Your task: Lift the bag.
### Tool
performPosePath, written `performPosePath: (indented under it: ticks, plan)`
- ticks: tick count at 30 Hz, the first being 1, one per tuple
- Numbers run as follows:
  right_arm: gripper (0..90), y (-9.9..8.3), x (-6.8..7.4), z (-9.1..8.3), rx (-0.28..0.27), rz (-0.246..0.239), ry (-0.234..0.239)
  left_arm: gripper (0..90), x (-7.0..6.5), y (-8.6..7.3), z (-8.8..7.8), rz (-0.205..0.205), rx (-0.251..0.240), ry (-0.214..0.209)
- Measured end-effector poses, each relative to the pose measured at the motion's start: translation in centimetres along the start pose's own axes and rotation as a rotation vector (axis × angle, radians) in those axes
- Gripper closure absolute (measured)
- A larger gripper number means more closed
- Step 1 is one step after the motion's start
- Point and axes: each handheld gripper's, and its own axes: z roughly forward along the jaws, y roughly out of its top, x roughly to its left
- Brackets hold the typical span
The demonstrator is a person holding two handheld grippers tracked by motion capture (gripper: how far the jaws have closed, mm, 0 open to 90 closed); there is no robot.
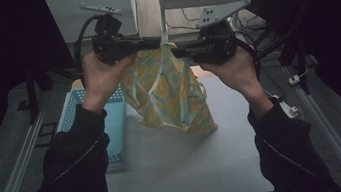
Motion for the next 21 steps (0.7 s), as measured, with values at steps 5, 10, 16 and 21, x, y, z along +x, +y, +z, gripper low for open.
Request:
performPosePath:
  ticks: [5, 10, 16, 21]
  plan:
    - [90.0, 0.9, -0.2, -0.8, -0.017, -0.008, -0.026, 89.0, -0.3, 0.7, -0.3, 0.015, -0.027, 0.003]
    - [90.0, 1.2, -0.2, -0.8, -0.01, -0.017, -0.037, 88.9, -0.4, 0.6, 0.2, 0.029, -0.014, 0.023]
    - [90.0, -0.3, -0.7, 0.6, 0.028, 0.005, -0.033, 88.6, 0.4, -0.3, 1.7, 0.032, 0.033, 0.058]
    - [90.0, -1.7, -1.5, 1.7, 0.058, 0.034, -0.04, 88.3, 1.2, -1.0, 2.9, 0.035, 0.077, 0.082]
